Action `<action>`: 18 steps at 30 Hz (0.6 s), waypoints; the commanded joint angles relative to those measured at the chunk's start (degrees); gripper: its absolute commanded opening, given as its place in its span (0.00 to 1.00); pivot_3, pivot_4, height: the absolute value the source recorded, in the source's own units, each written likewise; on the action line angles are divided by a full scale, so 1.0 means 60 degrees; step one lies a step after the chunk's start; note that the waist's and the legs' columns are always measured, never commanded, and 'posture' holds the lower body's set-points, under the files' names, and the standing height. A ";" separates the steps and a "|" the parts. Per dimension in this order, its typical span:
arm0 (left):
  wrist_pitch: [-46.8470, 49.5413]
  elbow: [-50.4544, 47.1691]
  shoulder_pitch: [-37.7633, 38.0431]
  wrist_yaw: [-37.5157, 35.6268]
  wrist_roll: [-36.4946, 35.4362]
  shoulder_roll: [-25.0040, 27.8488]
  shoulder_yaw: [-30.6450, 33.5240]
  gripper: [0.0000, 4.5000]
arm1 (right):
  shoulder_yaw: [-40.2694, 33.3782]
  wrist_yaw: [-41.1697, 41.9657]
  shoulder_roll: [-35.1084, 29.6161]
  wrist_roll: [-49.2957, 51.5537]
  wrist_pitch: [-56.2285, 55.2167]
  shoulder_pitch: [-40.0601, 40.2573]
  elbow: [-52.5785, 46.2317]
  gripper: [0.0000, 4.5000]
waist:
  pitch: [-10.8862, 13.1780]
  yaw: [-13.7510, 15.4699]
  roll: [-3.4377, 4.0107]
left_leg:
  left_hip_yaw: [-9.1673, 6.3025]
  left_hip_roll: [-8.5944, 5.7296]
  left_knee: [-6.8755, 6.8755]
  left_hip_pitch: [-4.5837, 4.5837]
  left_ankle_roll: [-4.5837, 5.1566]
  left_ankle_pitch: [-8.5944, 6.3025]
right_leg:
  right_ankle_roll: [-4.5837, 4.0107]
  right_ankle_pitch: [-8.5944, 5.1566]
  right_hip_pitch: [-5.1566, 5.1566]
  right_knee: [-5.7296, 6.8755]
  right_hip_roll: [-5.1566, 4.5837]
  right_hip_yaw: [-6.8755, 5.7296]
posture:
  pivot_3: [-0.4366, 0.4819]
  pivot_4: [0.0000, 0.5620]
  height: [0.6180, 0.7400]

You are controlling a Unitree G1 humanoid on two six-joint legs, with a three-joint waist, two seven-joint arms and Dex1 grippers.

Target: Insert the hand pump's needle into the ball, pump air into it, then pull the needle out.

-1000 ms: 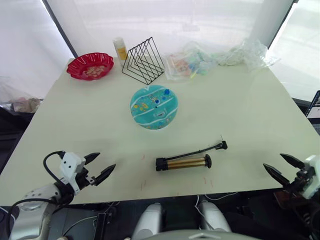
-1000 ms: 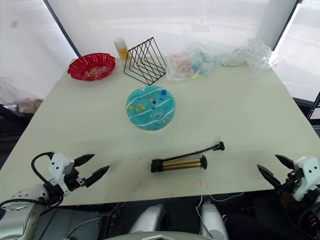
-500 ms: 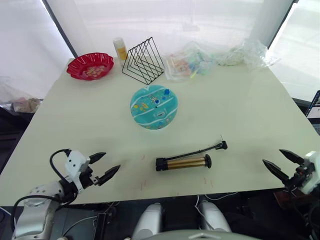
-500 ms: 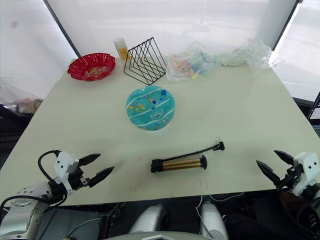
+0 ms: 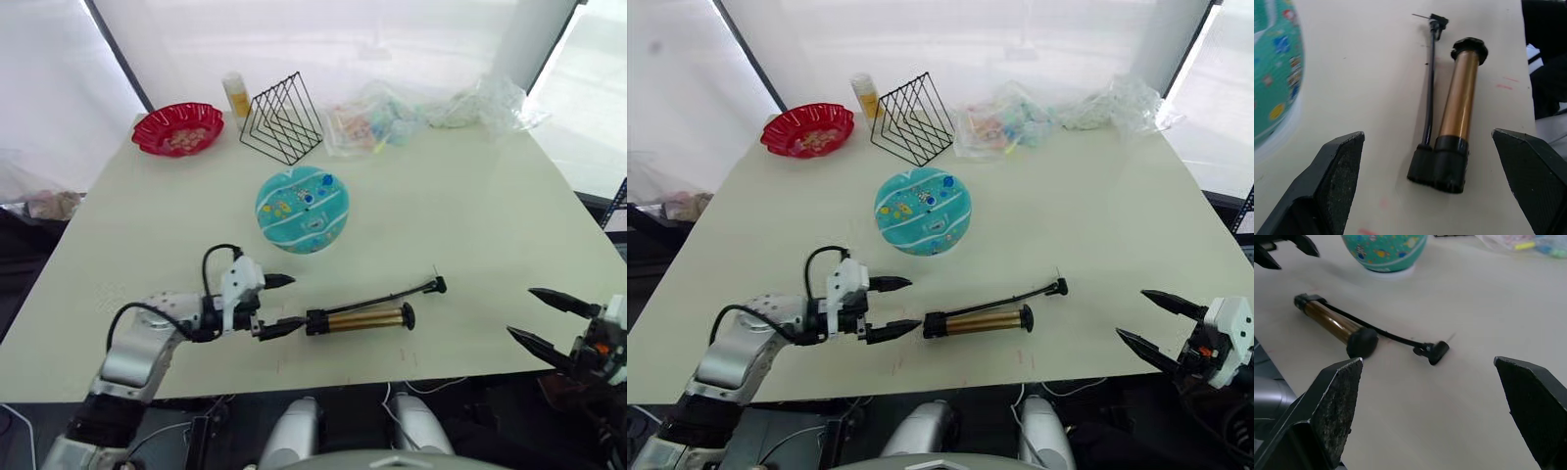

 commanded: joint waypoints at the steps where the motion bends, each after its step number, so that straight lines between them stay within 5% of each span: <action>1: 0.0197 -0.0011 -0.1141 0.0006 0.0445 -0.0630 -0.1017 0.99 | -0.0328 0.0323 -0.0047 0.0363 -0.0239 0.0035 -0.0558 1.00 | 0.0001 0.0116 0.0003 | -0.0014 -0.0002 0.0002 -0.0004 -0.0008 0.0005 | -0.0002 -0.0001 0.0002 0.0000 0.0002 -0.0015 | 0.48 0.27 1.00; 14: 0.1392 0.1219 -0.3387 0.1074 0.1881 -0.2621 -0.2820 0.99 | -0.0468 0.0091 0.0151 0.0456 -0.0257 0.0359 -0.1236 1.00 | 0.0000 0.0123 0.0009 | -0.0164 -0.0058 0.0009 -0.0059 -0.0067 0.0038 | -0.0026 -0.0063 0.0032 0.0004 -0.0004 -0.0140 | 0.48 0.27 1.00; 18: 0.1270 0.1634 -0.3634 0.1194 0.2187 -0.2948 -0.3049 0.99 | -0.0558 0.0052 0.0176 0.0438 -0.0309 0.0427 -0.1227 1.00 | -0.0003 0.0172 0.0022 | -0.0422 -0.0113 0.0000 -0.0059 -0.0137 0.0078 | -0.0057 -0.0172 0.0127 0.0021 0.0009 -0.0170 | 0.48 0.27 1.00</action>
